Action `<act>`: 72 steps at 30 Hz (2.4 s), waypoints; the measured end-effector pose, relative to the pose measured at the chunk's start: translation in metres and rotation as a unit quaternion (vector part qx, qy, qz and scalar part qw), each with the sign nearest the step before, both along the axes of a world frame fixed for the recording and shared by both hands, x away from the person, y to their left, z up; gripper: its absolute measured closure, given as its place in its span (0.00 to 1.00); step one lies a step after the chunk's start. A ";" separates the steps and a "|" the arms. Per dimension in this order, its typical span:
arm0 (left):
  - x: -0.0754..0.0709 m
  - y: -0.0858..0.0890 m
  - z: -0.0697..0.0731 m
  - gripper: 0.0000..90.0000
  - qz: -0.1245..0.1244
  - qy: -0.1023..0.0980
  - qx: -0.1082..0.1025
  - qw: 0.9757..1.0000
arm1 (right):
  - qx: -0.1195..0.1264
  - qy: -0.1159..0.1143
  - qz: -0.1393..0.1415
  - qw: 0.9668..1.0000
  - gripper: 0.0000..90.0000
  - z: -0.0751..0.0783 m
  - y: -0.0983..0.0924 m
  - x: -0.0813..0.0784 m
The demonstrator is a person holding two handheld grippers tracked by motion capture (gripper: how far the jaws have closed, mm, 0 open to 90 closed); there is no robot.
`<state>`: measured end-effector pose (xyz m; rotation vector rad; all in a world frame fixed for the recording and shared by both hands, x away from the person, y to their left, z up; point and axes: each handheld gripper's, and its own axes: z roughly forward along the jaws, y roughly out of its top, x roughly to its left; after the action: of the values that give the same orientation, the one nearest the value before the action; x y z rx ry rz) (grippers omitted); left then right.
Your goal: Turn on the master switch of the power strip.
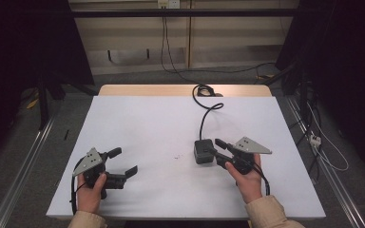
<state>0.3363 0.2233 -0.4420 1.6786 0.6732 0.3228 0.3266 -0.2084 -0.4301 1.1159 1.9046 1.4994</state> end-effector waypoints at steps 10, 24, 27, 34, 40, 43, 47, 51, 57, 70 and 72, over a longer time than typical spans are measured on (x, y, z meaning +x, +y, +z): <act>0.000 -0.001 0.000 0.03 -0.002 0.000 0.001 1.000 | -0.005 0.005 0.011 1.000 0.79 0.000 0.003 0.001; 0.000 -0.001 0.000 0.03 -0.001 0.001 0.000 1.000 | -0.011 0.007 0.020 1.000 0.91 -0.001 0.006 0.003; 0.000 -0.001 0.000 0.03 -0.002 0.001 0.001 1.000 | -0.009 0.008 0.020 1.000 0.92 -0.001 0.006 0.004; 0.000 -0.001 0.000 0.03 -0.001 0.000 0.000 1.000 | -0.010 0.011 0.022 1.000 0.94 -0.002 0.006 0.005; 0.000 -0.001 0.000 0.03 -0.001 0.001 0.001 1.000 | -0.011 0.012 0.024 1.000 0.95 -0.002 0.007 0.005; 0.000 -0.001 0.000 0.03 -0.001 0.001 0.000 1.000 | -0.011 0.012 0.025 1.000 0.96 -0.003 0.008 0.006; 0.000 -0.001 0.000 0.03 0.000 0.001 0.000 1.000 | -0.011 0.012 0.026 1.000 0.97 -0.003 0.008 0.006; 0.000 -0.001 0.000 0.03 -0.001 0.001 0.000 1.000 | -0.013 0.012 0.028 0.999 0.98 -0.003 0.008 0.006; 0.000 -0.001 0.000 0.03 -0.001 0.000 0.001 1.000 | -0.012 0.014 0.028 0.999 1.00 -0.003 0.008 0.006; 0.000 -0.001 0.000 0.03 -0.002 0.001 0.002 1.000 | -0.021 0.015 0.032 0.999 1.00 -0.003 0.011 0.007; 0.000 -0.001 0.000 0.03 -0.002 0.001 0.001 1.000 | -0.021 0.016 0.033 0.999 1.00 -0.004 0.011 0.007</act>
<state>0.3363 0.2222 -0.4424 1.6827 0.6722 0.3196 0.3341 -0.1970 -0.4340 1.0742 2.0036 1.4779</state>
